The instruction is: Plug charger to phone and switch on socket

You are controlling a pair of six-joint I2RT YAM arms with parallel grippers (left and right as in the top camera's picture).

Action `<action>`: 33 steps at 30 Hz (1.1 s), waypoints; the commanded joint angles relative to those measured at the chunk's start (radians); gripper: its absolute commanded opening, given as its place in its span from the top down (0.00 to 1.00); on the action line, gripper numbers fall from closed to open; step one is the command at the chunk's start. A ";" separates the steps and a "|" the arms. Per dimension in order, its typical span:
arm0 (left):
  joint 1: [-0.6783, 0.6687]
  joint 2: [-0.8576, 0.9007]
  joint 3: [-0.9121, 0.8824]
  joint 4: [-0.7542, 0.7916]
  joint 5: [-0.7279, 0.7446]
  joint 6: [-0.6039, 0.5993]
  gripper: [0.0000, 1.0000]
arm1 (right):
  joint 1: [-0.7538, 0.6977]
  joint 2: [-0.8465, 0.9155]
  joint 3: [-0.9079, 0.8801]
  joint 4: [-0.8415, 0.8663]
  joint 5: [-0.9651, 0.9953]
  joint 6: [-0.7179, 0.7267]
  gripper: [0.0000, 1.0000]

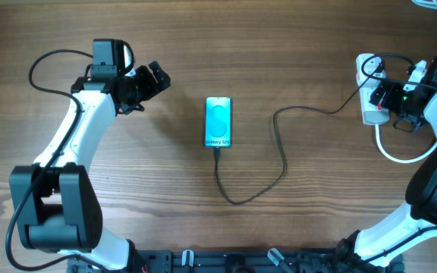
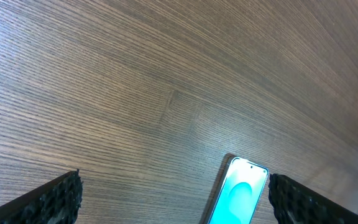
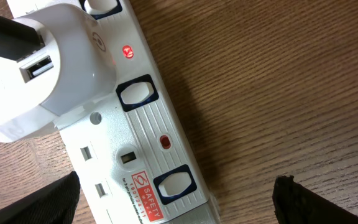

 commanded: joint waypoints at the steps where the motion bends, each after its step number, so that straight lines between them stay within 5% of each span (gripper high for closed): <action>1: 0.004 -0.003 0.010 -0.001 0.008 0.005 0.00 | -0.001 -0.023 -0.011 0.006 -0.021 -0.017 0.00; 13: 0.000 -0.013 0.010 -0.001 0.008 0.005 0.00 | -0.001 -0.023 -0.011 0.006 -0.021 -0.017 0.00; 23: -0.026 -0.266 0.010 -0.005 0.008 0.005 0.00 | -0.001 -0.023 -0.011 0.023 -0.021 -0.017 0.00; 33: -0.026 -0.301 0.009 -0.019 -0.045 0.027 0.00 | -0.001 -0.023 -0.011 0.029 -0.021 -0.017 0.00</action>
